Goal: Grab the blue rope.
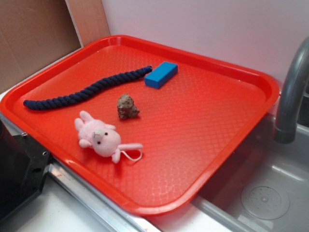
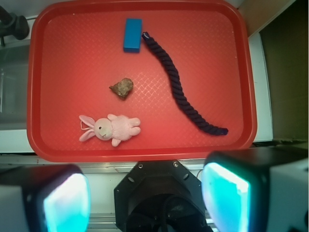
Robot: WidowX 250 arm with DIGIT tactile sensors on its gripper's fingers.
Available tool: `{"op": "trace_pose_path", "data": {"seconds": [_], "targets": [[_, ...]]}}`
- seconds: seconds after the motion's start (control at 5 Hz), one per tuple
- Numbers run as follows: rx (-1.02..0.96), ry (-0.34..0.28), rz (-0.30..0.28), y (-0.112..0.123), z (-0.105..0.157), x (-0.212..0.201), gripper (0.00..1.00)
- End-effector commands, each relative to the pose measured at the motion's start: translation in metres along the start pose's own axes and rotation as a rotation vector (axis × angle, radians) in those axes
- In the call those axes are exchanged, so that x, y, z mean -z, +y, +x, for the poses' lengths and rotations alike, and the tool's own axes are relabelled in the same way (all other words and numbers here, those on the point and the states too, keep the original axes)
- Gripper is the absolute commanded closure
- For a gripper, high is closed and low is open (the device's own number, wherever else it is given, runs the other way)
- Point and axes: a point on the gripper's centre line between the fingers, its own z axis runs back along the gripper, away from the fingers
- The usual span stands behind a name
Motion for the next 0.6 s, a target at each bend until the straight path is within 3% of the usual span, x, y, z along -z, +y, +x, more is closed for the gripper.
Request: {"op": "trace_pose_path", "data": {"seconds": [0.0,0.4], "targets": [[0.0,0.0,0.0,0.0,0.0,0.0,0.0],[-0.007,0.009,0.008,0.008,0.006,0.012,0.0]]}}
